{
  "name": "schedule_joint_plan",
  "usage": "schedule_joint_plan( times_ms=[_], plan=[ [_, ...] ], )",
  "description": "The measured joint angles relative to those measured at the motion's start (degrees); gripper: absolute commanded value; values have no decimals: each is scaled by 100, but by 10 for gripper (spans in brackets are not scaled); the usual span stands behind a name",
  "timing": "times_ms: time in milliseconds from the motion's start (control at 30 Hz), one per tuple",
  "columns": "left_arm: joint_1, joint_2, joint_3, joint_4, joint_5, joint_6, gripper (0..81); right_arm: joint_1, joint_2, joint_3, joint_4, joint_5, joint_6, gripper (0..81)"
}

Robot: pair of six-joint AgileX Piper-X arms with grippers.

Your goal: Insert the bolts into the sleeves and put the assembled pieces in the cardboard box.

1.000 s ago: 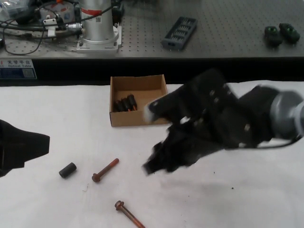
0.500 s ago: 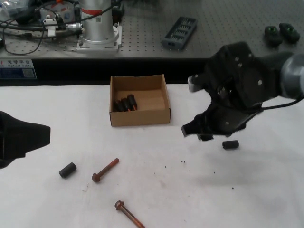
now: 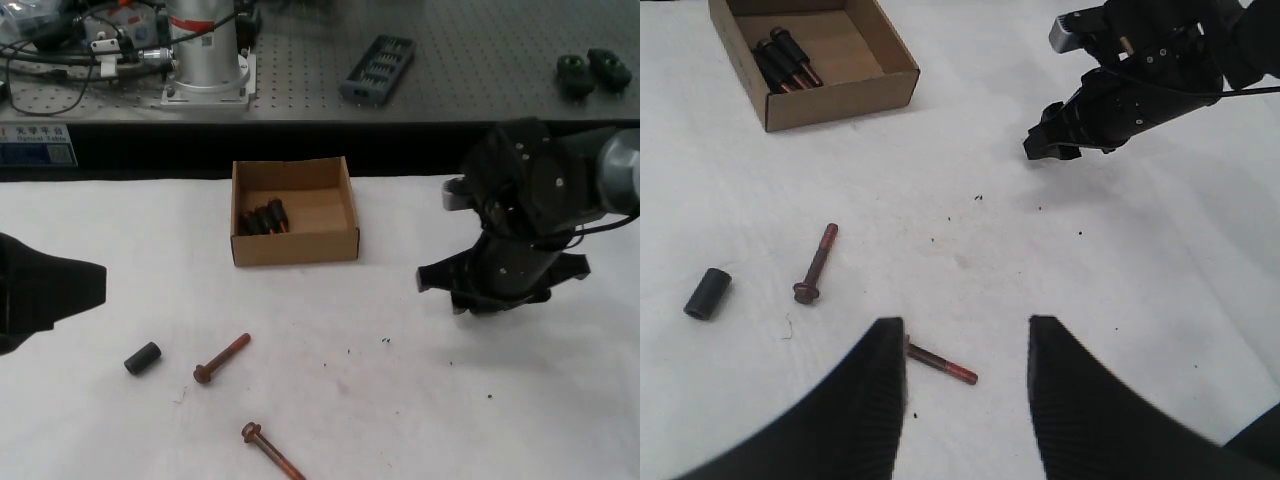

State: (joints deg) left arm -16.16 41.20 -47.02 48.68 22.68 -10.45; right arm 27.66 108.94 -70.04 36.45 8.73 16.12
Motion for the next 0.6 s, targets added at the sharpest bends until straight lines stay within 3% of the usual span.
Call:
schedule_joint_plan(
  times_ms=[600],
  plan=[
    [0,0,0,0,0,0,297,-159,240,-29,-84,-99,12,422]
  ],
)
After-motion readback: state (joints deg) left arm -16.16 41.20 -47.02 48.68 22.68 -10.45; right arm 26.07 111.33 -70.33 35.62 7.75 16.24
